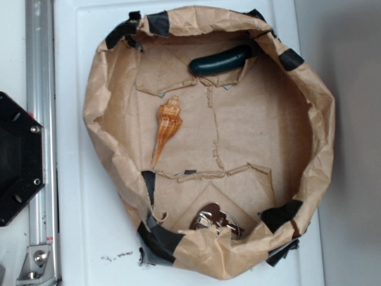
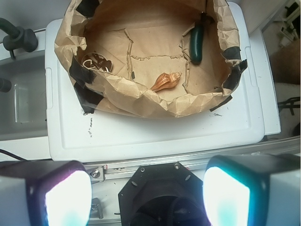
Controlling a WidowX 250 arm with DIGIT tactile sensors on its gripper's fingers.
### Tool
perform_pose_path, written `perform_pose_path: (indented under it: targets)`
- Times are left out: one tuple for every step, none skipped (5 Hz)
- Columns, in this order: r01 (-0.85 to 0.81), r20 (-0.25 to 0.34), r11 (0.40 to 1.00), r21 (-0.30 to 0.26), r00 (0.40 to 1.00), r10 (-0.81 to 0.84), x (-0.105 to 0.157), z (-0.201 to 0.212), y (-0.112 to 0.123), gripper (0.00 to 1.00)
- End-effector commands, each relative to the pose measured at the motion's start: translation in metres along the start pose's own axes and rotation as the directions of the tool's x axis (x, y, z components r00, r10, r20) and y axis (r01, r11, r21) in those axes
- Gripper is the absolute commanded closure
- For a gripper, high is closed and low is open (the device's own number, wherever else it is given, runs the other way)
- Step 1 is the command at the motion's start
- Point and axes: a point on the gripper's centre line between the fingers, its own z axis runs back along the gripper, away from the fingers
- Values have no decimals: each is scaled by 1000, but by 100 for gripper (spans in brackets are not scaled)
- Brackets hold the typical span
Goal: Grab the plastic pickle.
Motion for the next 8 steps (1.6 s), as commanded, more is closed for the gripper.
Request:
perform_pose_path:
  targets:
    - [0,0,1000,0,1000,0,0,0,0,0]
    - [-231,230,972,-37,945,234,34,-22,28,0]
    - [-311,318,950,-20,899,301,80,-40,27,0]
    - [-437,340,899,-36,840,422,110,-76,39,0]
    - [-493,302,870,-10,828,472,138,-117,47,0]
    - [-407,279,912,49,882,379,159,-156,51,0]
    - [-332,235,939,97,924,302,170,-194,58,0]
    - [-333,232,932,142,927,296,165,-199,78,0]
